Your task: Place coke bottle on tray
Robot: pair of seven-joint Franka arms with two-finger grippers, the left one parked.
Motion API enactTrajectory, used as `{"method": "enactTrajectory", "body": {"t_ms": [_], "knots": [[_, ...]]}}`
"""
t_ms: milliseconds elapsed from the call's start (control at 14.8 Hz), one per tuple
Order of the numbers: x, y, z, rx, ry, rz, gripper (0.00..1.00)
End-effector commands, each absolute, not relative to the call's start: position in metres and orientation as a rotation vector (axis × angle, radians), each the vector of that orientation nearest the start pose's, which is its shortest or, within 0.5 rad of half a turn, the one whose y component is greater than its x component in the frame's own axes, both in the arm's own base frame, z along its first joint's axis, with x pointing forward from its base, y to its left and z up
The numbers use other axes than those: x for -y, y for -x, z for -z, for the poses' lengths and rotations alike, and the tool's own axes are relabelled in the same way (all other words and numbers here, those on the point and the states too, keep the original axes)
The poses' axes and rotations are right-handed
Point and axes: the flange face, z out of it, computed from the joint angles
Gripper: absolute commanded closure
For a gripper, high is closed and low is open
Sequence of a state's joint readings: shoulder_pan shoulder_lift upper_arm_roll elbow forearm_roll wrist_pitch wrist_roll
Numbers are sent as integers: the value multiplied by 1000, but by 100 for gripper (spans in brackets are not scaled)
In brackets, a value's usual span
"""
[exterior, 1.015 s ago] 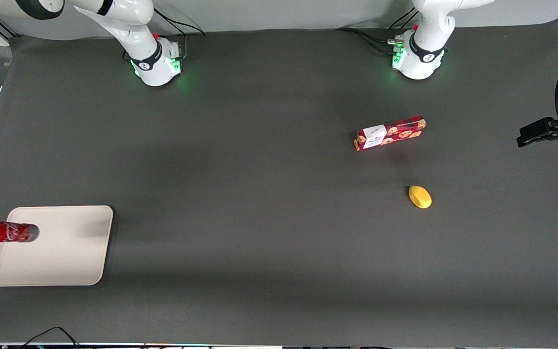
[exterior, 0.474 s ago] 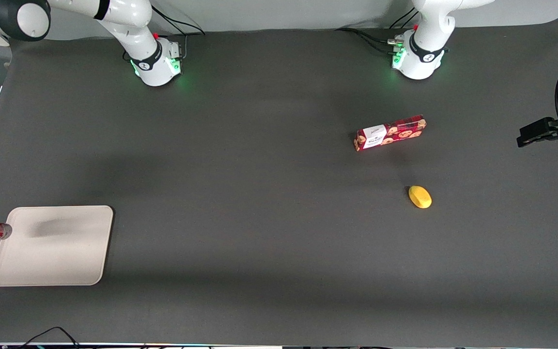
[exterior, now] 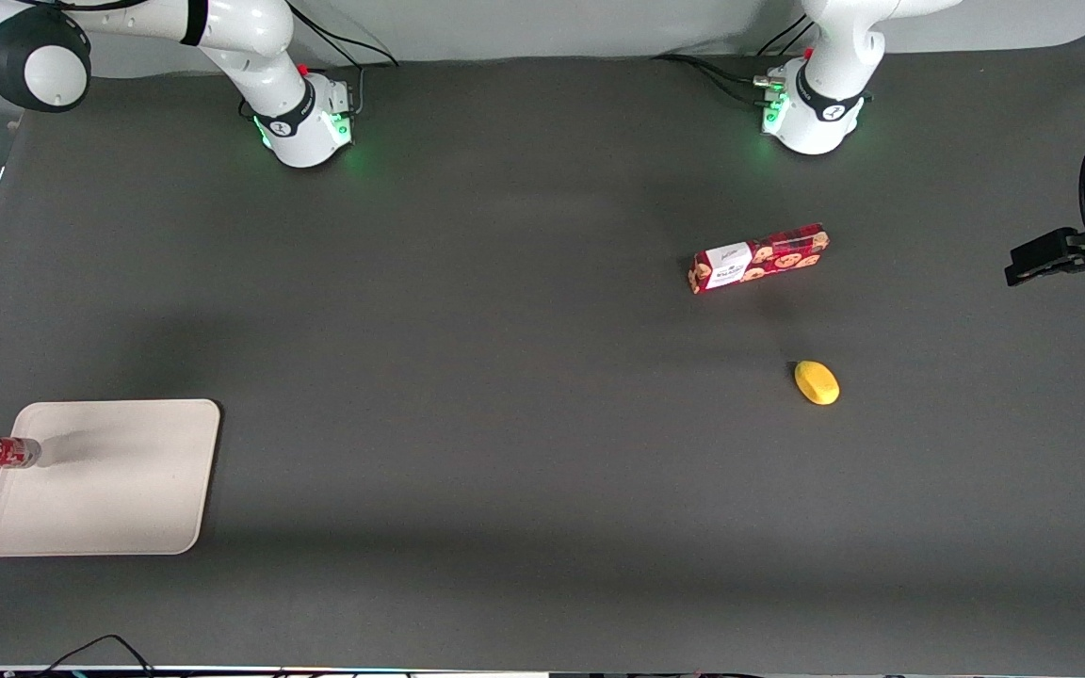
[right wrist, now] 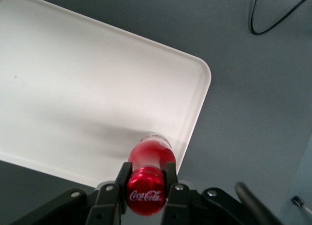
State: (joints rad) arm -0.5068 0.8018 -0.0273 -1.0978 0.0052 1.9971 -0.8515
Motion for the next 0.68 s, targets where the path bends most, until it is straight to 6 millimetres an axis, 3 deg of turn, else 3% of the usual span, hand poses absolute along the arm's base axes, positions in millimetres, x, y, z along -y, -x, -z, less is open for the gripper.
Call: {"method": "enactTrajectory", "body": {"t_ms": [0,338,406,474,541,609], "knots": [[402,-671,-347,578,3162,183,100],[408,-671,-334,572,3149,217,100],[408,-671,-333,569,3149,215,94],[408,-671,-333,571,3149,218,64],[408,-671,-332,570,3148,216,50],[408,-671,-332,570,3148,216,26]]}}
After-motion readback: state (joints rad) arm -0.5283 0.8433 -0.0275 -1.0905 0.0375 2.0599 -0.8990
